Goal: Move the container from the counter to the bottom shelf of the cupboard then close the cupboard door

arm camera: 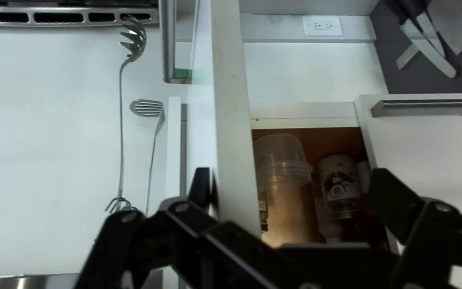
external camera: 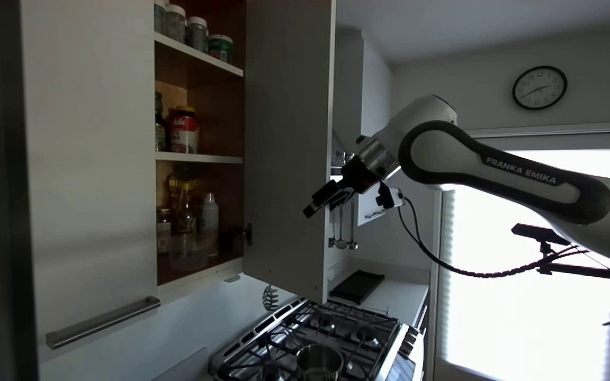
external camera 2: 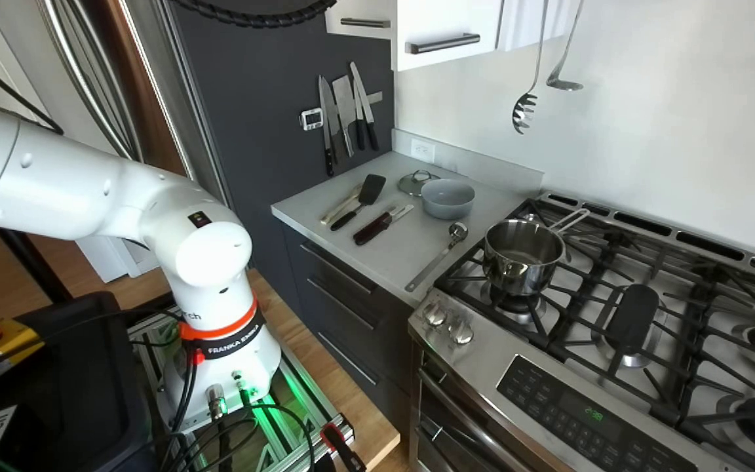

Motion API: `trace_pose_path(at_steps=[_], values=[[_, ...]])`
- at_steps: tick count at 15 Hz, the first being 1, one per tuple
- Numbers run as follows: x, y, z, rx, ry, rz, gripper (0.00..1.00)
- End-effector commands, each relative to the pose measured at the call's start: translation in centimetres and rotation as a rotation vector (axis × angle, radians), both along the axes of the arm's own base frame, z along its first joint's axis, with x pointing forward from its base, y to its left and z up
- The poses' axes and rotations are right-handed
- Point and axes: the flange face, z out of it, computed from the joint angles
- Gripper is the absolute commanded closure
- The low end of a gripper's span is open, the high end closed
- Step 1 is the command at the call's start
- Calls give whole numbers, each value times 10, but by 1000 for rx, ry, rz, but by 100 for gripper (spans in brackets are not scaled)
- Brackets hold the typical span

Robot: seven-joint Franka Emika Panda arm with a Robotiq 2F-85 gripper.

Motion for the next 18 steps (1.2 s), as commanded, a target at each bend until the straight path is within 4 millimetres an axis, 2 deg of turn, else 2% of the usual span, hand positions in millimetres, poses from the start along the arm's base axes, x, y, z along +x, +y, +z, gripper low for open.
trace_pose_path(at_steps=[1,9,15,18], values=[[3,28,8,93,20,97,0],[21,93,10,255,60,265,0],[58,126,4,322,0,272,0],[69,132,1,289,-18,271,0]])
